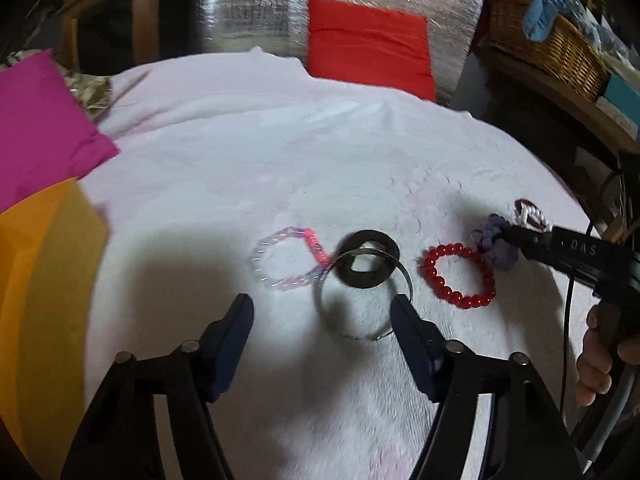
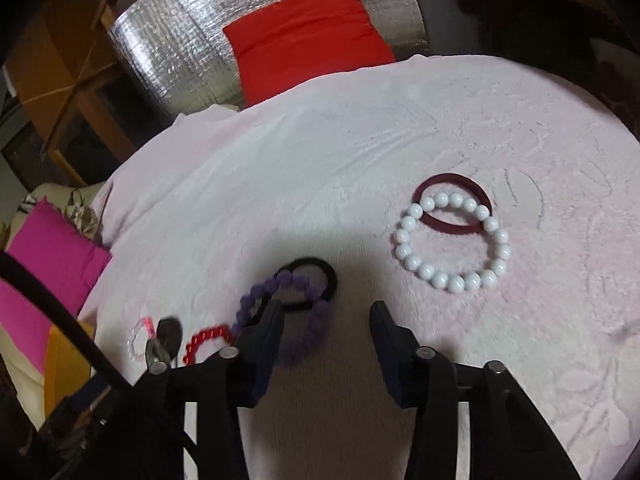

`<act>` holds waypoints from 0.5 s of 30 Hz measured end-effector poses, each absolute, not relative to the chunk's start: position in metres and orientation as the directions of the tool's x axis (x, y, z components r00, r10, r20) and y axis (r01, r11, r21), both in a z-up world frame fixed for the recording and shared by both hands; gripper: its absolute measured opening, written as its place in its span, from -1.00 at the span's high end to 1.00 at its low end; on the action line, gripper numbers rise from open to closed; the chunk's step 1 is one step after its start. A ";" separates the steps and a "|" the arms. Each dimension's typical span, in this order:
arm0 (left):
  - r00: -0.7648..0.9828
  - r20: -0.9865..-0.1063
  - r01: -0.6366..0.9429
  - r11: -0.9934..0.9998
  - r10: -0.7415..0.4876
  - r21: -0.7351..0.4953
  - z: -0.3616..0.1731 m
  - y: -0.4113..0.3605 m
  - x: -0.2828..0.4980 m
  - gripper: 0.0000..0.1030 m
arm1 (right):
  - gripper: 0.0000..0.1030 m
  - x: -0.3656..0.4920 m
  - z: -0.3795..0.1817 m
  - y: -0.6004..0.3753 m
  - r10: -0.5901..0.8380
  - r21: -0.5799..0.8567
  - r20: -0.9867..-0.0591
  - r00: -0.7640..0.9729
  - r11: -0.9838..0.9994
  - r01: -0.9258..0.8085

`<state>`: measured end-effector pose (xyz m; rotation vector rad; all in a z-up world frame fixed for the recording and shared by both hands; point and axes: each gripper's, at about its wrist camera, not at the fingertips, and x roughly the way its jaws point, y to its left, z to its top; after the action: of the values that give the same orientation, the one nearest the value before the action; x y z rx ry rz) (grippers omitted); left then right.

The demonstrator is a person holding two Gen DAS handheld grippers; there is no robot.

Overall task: Organize jewelry
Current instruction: 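Grasp the purple beaded bracelet with the right tool while the left tool closes on the silver bangle, then lift the purple bracelet with the right tool while the left tool grips the silver bangle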

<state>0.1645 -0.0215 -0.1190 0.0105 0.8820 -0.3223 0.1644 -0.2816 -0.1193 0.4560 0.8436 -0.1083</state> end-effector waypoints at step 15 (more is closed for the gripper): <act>0.515 -0.779 0.347 0.918 -0.359 -0.193 -0.131 -0.019 0.167 0.86 | 0.81 0.160 -0.113 -0.281 0.089 0.344 -0.733 0.674 0.904 0.255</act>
<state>0.1672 -0.0191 -0.1306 -0.0133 0.9386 -0.4239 0.1597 -0.2811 -0.1132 0.4458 0.8325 -0.0968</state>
